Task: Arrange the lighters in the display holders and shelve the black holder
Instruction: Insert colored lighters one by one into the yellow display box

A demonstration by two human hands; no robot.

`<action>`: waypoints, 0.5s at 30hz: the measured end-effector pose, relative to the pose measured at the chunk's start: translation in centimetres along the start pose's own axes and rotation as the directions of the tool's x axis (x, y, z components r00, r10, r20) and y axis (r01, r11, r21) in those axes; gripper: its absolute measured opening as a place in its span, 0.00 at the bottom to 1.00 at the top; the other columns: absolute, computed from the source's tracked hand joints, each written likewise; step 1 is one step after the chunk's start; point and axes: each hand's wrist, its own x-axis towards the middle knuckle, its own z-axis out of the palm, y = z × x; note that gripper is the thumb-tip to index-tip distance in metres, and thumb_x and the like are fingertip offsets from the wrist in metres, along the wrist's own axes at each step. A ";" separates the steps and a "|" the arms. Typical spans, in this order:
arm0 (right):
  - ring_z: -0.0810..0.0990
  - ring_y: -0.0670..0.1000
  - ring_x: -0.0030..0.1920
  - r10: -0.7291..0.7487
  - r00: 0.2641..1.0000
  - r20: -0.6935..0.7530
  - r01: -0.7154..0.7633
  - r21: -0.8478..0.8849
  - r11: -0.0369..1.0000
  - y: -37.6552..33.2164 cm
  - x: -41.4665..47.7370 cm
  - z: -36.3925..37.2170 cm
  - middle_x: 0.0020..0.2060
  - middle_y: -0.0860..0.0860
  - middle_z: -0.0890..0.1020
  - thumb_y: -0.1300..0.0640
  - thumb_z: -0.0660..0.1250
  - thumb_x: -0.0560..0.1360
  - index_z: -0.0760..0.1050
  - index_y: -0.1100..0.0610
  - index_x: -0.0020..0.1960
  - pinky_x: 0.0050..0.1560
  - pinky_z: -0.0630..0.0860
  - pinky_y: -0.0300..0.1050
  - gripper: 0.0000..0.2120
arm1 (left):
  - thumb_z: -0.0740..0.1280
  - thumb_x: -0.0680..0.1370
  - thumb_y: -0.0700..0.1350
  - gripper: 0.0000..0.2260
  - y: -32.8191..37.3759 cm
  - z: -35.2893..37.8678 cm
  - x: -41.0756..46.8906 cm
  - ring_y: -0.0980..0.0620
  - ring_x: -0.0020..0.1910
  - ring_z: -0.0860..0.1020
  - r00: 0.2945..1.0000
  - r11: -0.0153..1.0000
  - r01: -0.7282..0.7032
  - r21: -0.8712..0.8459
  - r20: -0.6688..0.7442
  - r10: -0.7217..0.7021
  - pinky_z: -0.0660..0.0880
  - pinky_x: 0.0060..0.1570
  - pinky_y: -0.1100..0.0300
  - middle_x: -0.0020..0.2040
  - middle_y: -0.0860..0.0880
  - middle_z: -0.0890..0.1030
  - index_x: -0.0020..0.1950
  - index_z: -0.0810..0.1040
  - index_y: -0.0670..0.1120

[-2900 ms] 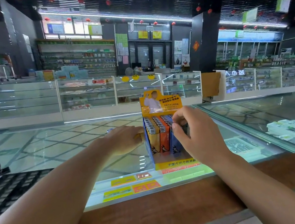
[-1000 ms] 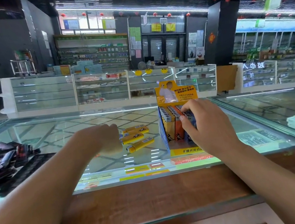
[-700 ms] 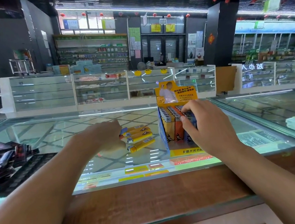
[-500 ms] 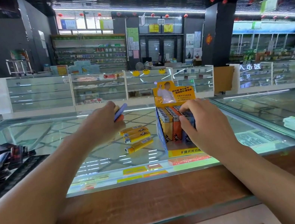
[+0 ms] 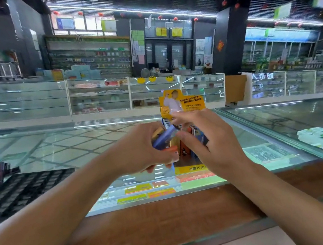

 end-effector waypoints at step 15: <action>0.78 0.56 0.52 -0.099 0.994 0.049 0.106 -0.171 0.980 1.7 0.1 -0.5 0.51 0.51 0.81 0.55 0.74 0.80 0.81 0.57 0.64 0.51 0.76 0.54 0.14 | 0.77 0.77 0.44 0.09 -1.3 -0.8 0.1 0.51 0.25 0.72 0.989 0.987 -0.051 -0.149 -0.145 0.030 0.69 0.26 0.60 0.37 0.38 0.82 0.50 0.79 0.41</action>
